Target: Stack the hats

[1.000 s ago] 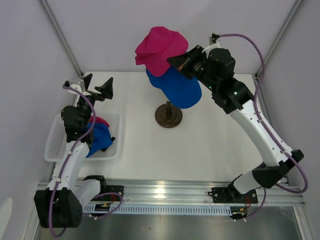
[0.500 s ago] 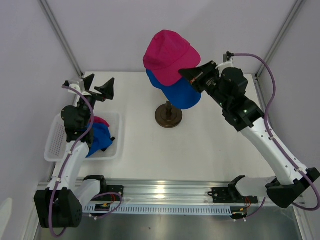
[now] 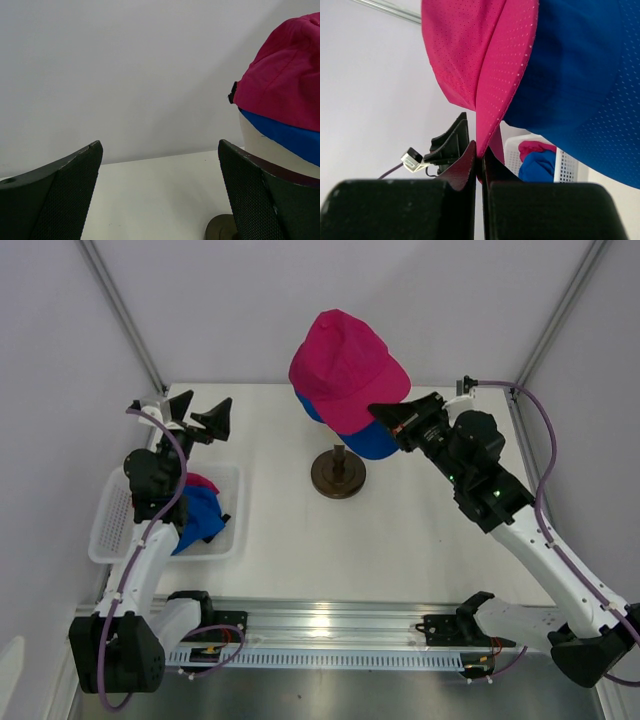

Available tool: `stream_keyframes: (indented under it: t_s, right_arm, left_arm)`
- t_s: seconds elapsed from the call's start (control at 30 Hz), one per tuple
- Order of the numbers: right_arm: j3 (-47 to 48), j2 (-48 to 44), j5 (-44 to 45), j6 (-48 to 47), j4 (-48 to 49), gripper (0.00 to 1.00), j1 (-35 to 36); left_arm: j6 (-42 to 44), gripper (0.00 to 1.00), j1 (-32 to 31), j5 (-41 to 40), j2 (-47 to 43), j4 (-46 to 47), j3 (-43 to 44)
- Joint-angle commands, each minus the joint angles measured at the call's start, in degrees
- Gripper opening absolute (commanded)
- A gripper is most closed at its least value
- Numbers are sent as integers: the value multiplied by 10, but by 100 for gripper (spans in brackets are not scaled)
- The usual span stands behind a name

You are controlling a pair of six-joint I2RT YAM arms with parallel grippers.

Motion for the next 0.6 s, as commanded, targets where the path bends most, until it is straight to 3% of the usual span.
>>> stream_keyframes:
  t_s: [0.0, 0.33, 0.5, 0.57]
  right_arm:
    - [-27, -14, 8, 11, 11, 0, -5]
    - [-99, -38, -12, 5, 50, 0, -13]
    - [-113, -46, -24, 27, 5, 0, -49]
    - [-120, -42, -68, 29, 5, 0, -79]
  left_arm:
    - [-19, 99, 5, 14, 4, 15, 7]
    - [-35, 99, 5, 33, 20, 13, 15]
    - [-38, 99, 4, 47, 27, 8, 24]
    - [-39, 99, 4, 55, 31, 6, 29]
